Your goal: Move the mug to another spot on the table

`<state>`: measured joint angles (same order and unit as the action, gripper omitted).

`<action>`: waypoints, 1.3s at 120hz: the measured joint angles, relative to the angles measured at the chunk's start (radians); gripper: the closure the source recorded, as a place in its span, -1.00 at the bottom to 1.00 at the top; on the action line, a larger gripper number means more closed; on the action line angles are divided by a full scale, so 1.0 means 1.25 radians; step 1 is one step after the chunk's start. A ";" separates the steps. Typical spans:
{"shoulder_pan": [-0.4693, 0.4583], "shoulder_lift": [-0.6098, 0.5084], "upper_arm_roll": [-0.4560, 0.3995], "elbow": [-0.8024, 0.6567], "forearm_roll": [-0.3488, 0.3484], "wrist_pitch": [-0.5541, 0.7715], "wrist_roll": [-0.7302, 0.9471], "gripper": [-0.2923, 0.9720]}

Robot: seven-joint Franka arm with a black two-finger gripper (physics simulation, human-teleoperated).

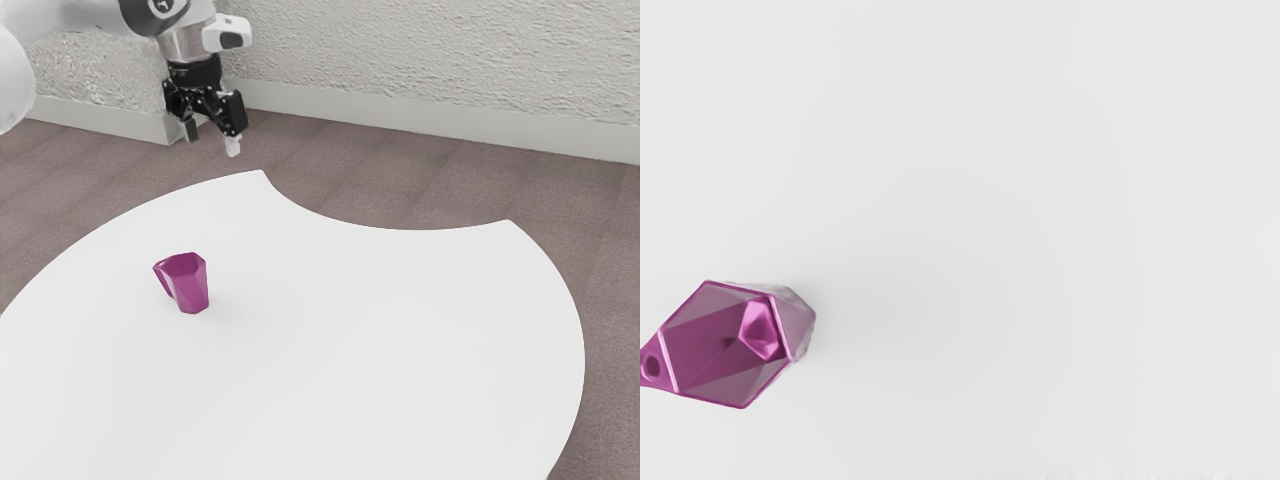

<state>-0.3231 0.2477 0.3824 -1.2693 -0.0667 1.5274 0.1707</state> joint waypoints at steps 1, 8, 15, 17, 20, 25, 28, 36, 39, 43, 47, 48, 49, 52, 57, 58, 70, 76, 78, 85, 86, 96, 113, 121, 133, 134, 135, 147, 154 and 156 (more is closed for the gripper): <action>0.000 0.001 -0.003 -0.002 0.000 0.001 0.000 -0.53; -0.001 0.006 -0.015 -0.014 0.003 0.004 0.003 -0.53; 0.001 0.004 -0.024 -0.023 0.006 0.006 0.006 -0.54; 0.000 0.006 -0.024 -0.024 0.006 0.008 0.006 -0.54; -0.001 0.011 -0.020 -0.025 0.007 0.015 0.006 -0.53; -0.001 0.018 0.002 -0.032 0.007 0.026 0.001 -0.53; 0.001 0.019 0.013 -0.039 0.007 0.032 -0.008 -0.53; 0.001 0.021 0.043 -0.060 0.004 0.046 -0.047 -0.54; 0.002 0.022 0.054 -0.071 0.000 0.051 -0.065 -0.54; 0.002 0.026 0.070 -0.092 -0.012 0.062 -0.093 -0.54; 0.003 0.034 0.089 -0.116 -0.034 0.075 -0.120 -0.54; 0.003 0.039 0.096 -0.120 -0.041 0.078 -0.126 -0.54; 0.004 0.044 0.102 -0.124 -0.048 0.081 -0.133 -0.54; 0.005 0.060 0.116 -0.133 -0.068 0.091 -0.154 -0.54; 0.007 0.083 0.132 -0.141 -0.093 0.107 -0.191 -0.54; 0.007 0.088 0.136 -0.143 -0.098 0.110 -0.198 -0.54; 0.025 0.137 0.162 -0.149 -0.142 0.146 -0.286 -0.53; 0.036 0.155 0.183 -0.151 -0.163 0.158 -0.332 -0.54; 0.038 0.162 0.192 -0.151 -0.168 0.161 -0.348 -0.54; 0.049 0.182 0.214 -0.152 -0.183 0.170 -0.401 -0.54; 0.051 0.185 0.216 -0.153 -0.184 0.172 -0.409 -0.54; 0.069 0.210 0.225 -0.172 -0.201 0.184 -0.478 -0.54; 0.088 0.225 0.232 -0.213 -0.224 0.202 -0.578 -0.54; 0.094 0.229 0.232 -0.237 -0.248 0.212 -0.622 -0.54; 0.107 0.231 0.234 -0.248 -0.272 0.220 -0.687 -0.54; 0.108 0.231 0.235 -0.248 -0.273 0.220 -0.692 -0.54; 0.109 0.231 0.236 -0.248 -0.274 0.221 -0.697 -0.54; 0.120 0.240 0.247 -0.246 -0.292 0.225 -0.750 -0.54; 0.123 0.258 0.255 -0.243 -0.318 0.229 -0.778 -0.54; 0.124 0.261 0.256 -0.243 -0.325 0.230 -0.786 -0.54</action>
<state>-0.1687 0.5743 0.7023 -1.5731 -0.4733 1.8145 -0.8114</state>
